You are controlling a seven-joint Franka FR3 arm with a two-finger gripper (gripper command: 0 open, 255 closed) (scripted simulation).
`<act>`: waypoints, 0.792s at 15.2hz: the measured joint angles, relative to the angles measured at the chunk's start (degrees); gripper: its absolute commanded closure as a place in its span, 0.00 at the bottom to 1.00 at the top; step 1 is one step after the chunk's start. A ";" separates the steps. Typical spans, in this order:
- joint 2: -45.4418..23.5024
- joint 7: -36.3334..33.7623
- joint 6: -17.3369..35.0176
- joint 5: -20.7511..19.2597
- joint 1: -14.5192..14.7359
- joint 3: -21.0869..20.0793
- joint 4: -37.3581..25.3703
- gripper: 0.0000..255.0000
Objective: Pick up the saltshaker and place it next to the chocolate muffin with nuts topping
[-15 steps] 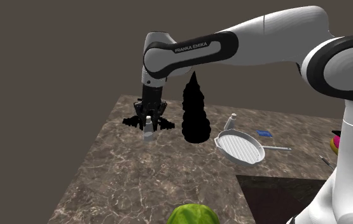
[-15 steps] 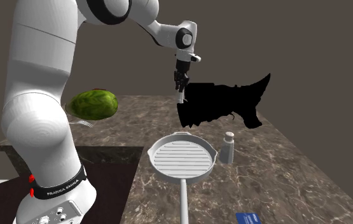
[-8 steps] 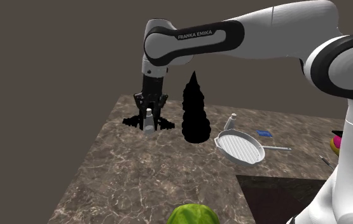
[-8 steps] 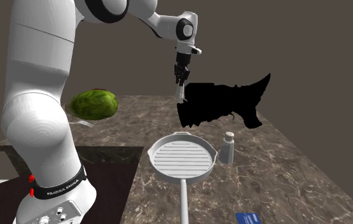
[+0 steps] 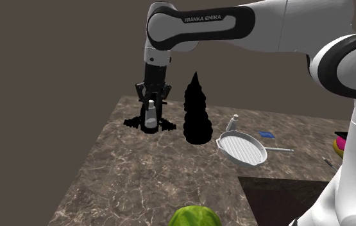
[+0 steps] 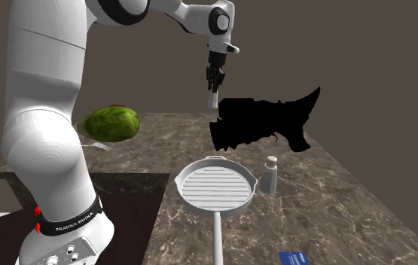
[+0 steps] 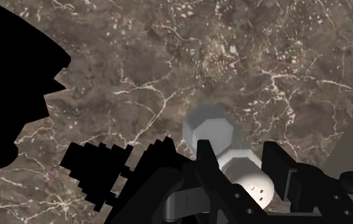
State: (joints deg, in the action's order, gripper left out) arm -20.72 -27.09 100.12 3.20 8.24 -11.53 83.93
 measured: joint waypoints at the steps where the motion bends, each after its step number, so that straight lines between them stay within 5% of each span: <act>1: -0.13 -0.19 -0.79 -0.04 0.11 -0.04 -0.93 1.00; 12: -1.22 -1.19 -9.64 -0.30 0.55 -0.18 -10.92 1.00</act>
State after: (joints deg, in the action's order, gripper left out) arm -21.94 -28.28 90.48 2.90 8.79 -11.71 73.00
